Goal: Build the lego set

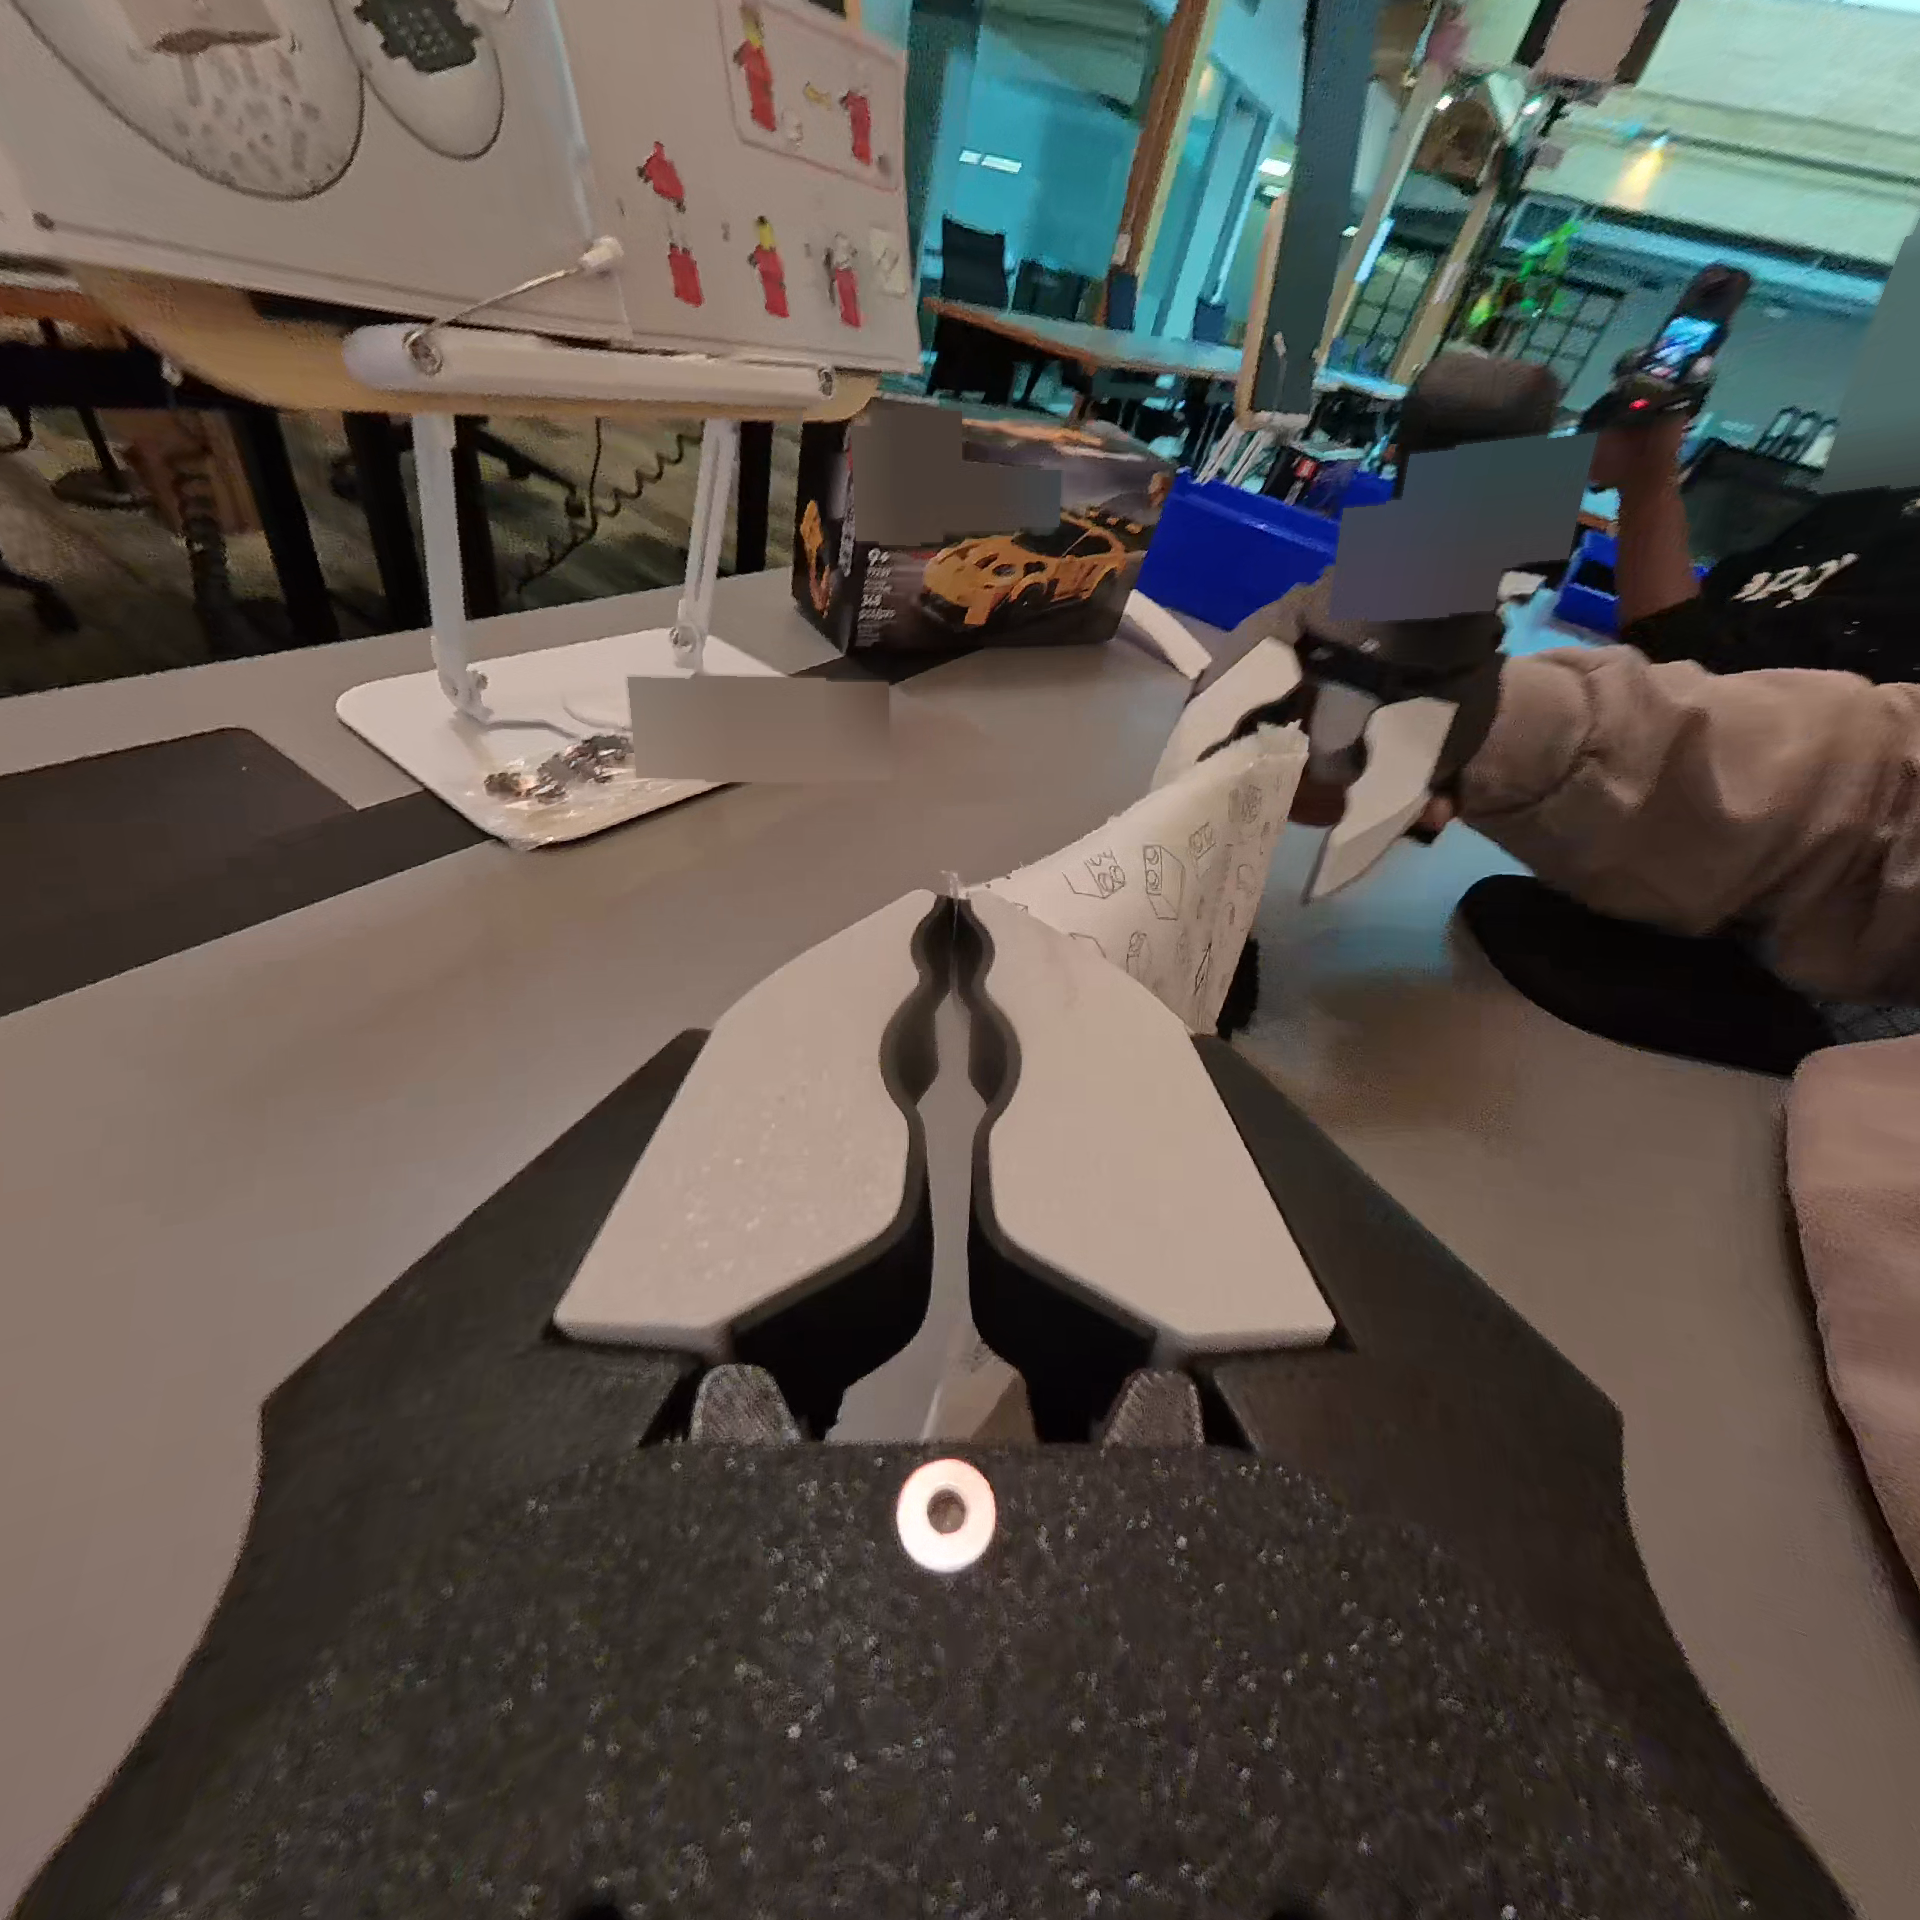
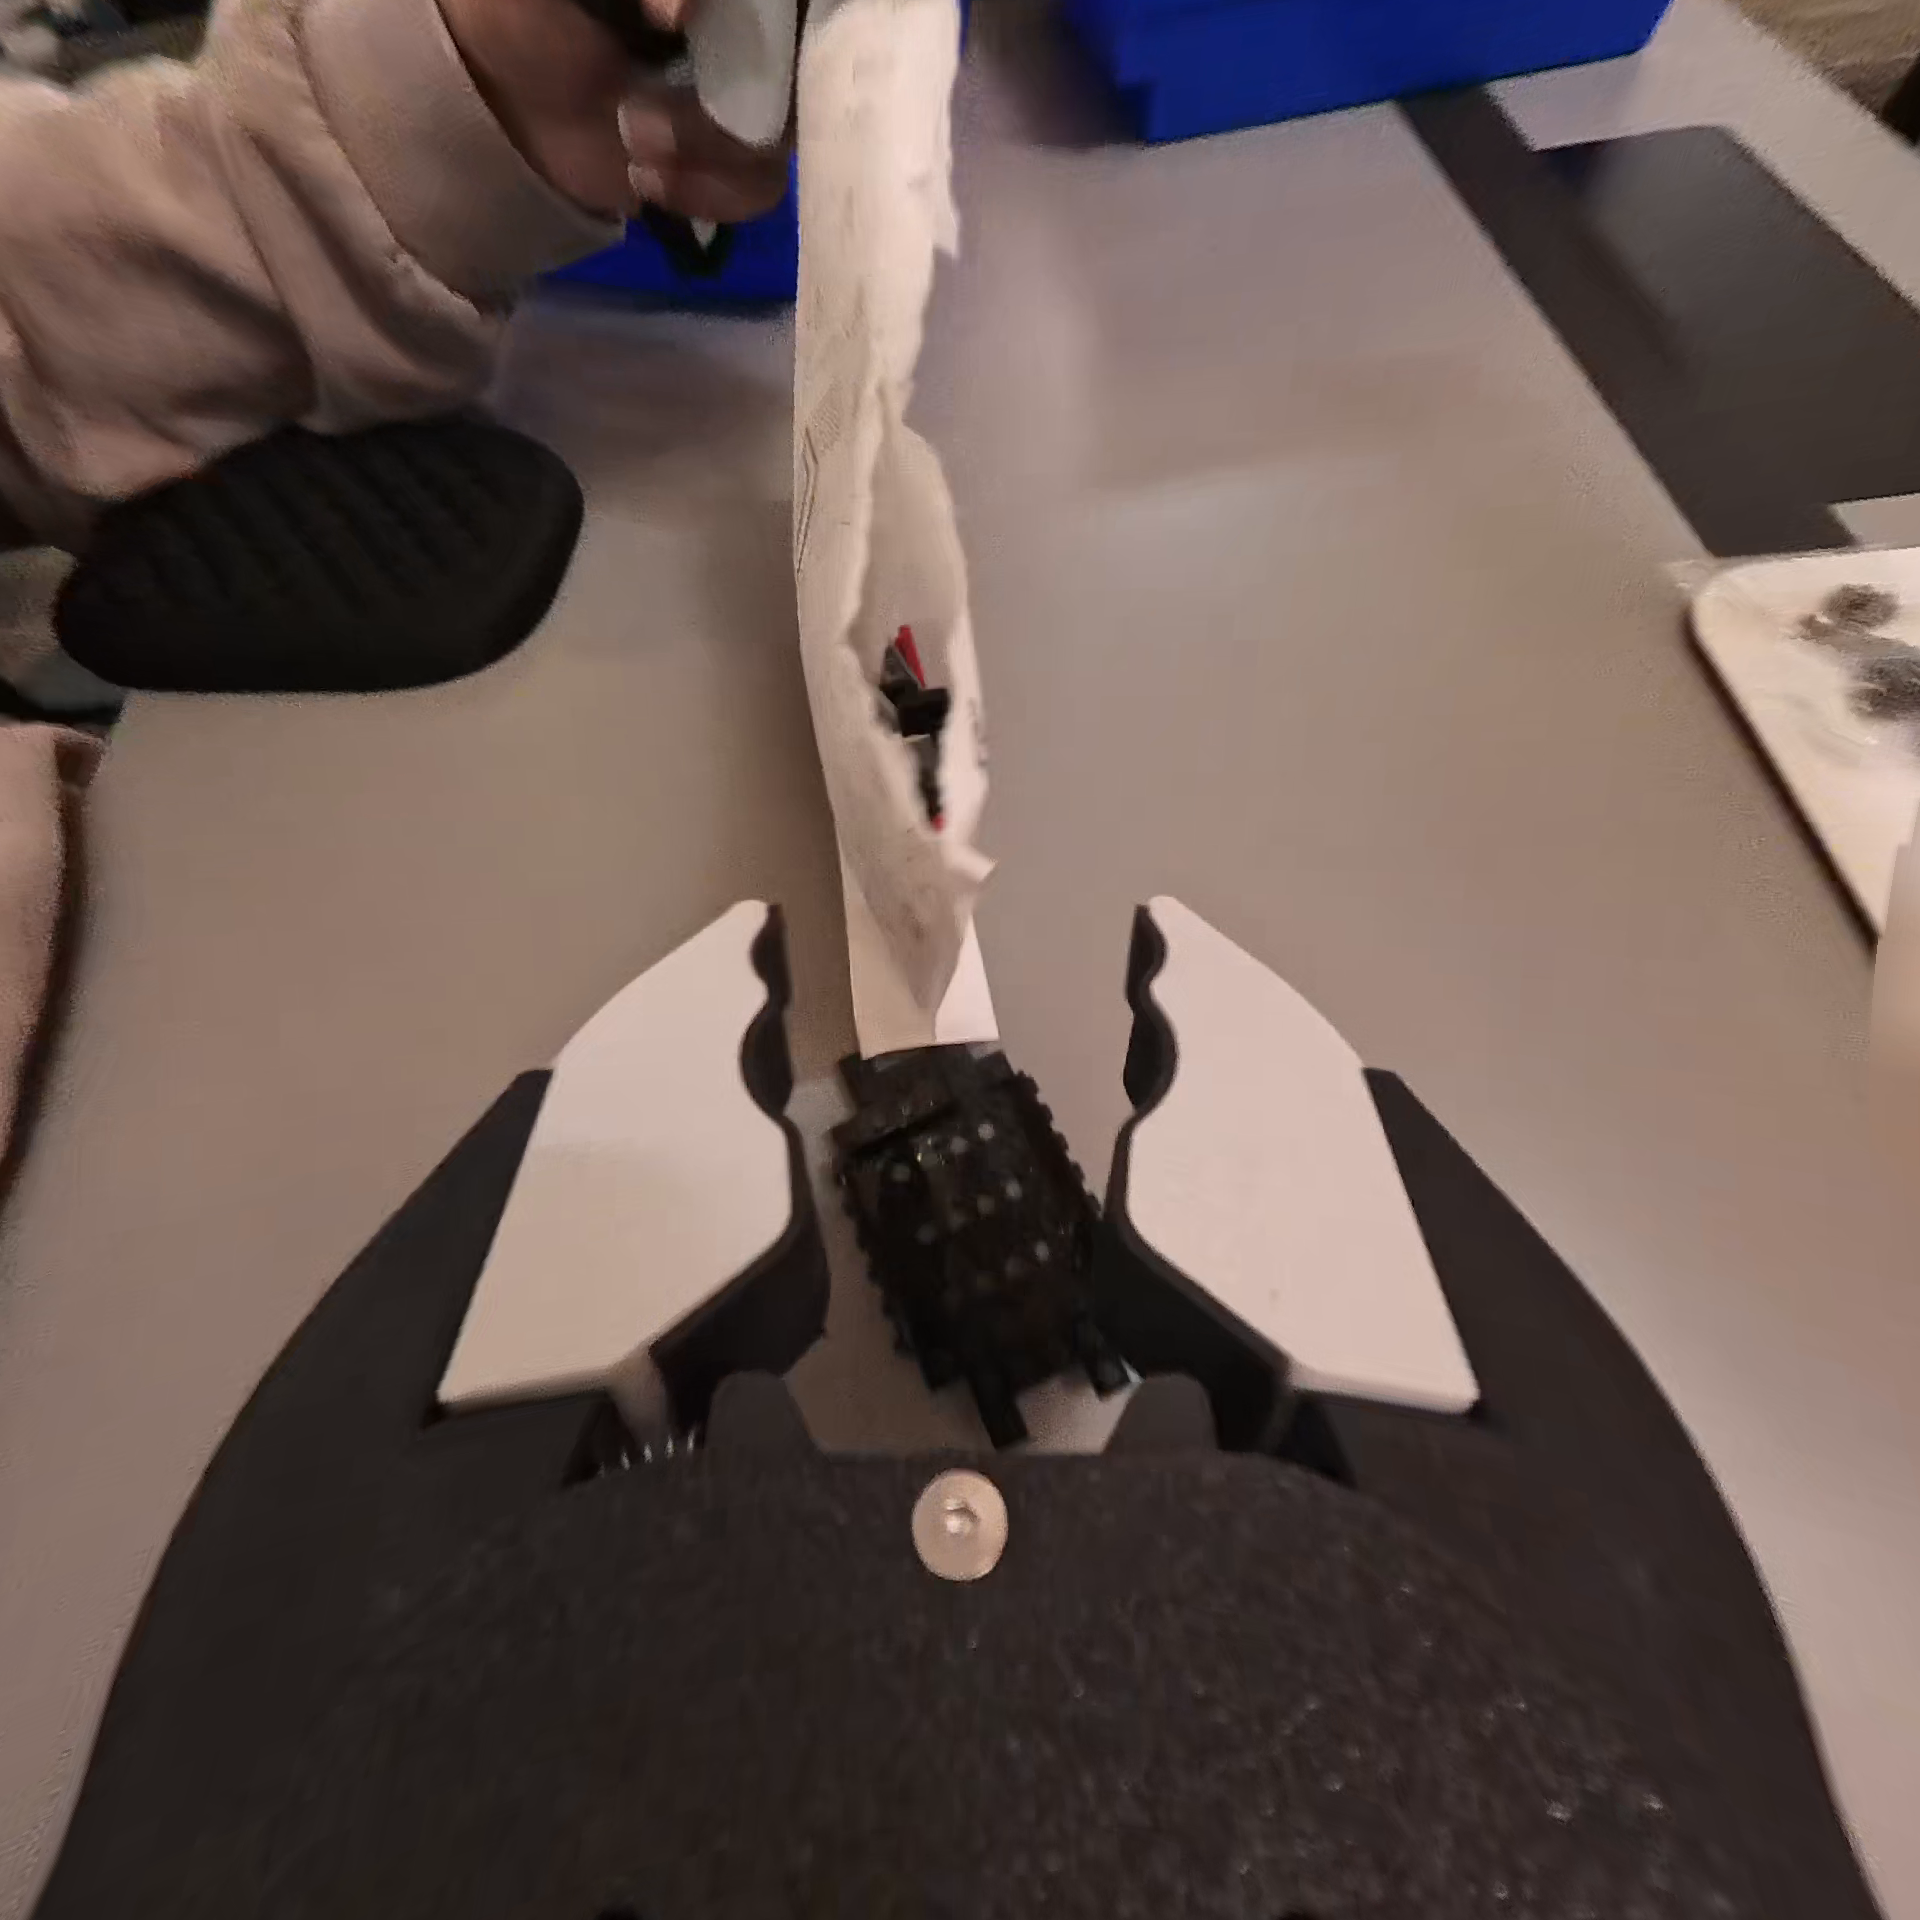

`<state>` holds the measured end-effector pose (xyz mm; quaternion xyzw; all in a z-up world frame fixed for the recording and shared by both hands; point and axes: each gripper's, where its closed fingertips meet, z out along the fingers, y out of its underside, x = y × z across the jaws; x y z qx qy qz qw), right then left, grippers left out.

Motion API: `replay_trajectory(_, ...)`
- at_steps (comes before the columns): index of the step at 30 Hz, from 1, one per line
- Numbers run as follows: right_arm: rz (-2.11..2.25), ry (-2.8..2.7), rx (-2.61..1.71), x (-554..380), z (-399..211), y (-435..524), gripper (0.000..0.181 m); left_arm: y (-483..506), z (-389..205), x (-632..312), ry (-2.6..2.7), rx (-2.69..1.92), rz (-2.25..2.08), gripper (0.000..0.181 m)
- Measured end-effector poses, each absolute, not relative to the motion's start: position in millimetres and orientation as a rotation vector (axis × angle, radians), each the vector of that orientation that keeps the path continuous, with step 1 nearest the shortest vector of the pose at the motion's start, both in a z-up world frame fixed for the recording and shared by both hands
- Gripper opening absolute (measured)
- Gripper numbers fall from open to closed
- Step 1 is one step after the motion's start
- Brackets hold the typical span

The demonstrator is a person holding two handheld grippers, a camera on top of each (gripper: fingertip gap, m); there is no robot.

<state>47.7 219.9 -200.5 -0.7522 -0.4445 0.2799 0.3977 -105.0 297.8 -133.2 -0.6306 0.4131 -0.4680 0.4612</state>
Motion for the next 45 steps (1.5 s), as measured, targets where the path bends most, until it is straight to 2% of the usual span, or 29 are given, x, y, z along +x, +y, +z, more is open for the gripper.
replay_trajectory(3, 0.633, -1.249, -1.800, 31, -207, 218, 0.014, 285, -136, -110, 1.033, -1.498, -1.163, 0.000)
replay_trajectory(5, 0.612, -1.284, -1.765, 27, -206, 214, 0.009, 275, -141, -115, 1.066, -1.478, -1.153, 0.007)
replay_trajectory(9, 0.643, -1.256, -1.765, 33, -203, 211, 0.009, 255, -151, -134, 1.113, -1.470, -1.142, 0.039)
replay_trajectory(12, 0.637, -1.254, -1.737, 34, -200, 210, 0.009, 250, -186, -134, 1.228, -1.556, -1.015, 0.048)
replay_trajectory(14, 0.628, -1.267, -1.714, 30, -199, 212, 0.009, 257, -209, -127, 1.266, -1.623, -0.914, 0.042)
replay_trajectory(16, 0.615, -1.265, -1.721, 28, -201, 215, 0.008, 257, -216, -118, 1.293, -1.628, -0.907, 0.011)
replay_trajectory(18, 0.611, -1.242, -1.732, 24, -201, 218, 0.008, 257, -215, -108, 1.301, -1.619, -0.869, 0.001)
replay_trajectory(23, 0.581, -1.293, -1.720, 4, -203, 217, 0.008, 251, -222, -85, 1.383, -1.584, -0.731, 0.000)
replay_trajectory(31, 0.628, -1.202, -1.658, 29, -188, 209, 0.008, 246, -204, -119, 1.283, -1.488, -0.853, 0.000)
replay_trajectory(45, 0.546, -1.368, -1.457, 10, -197, 161, 0.007, 195, -217, -101, 1.544, -1.180, -0.719, 0.000)
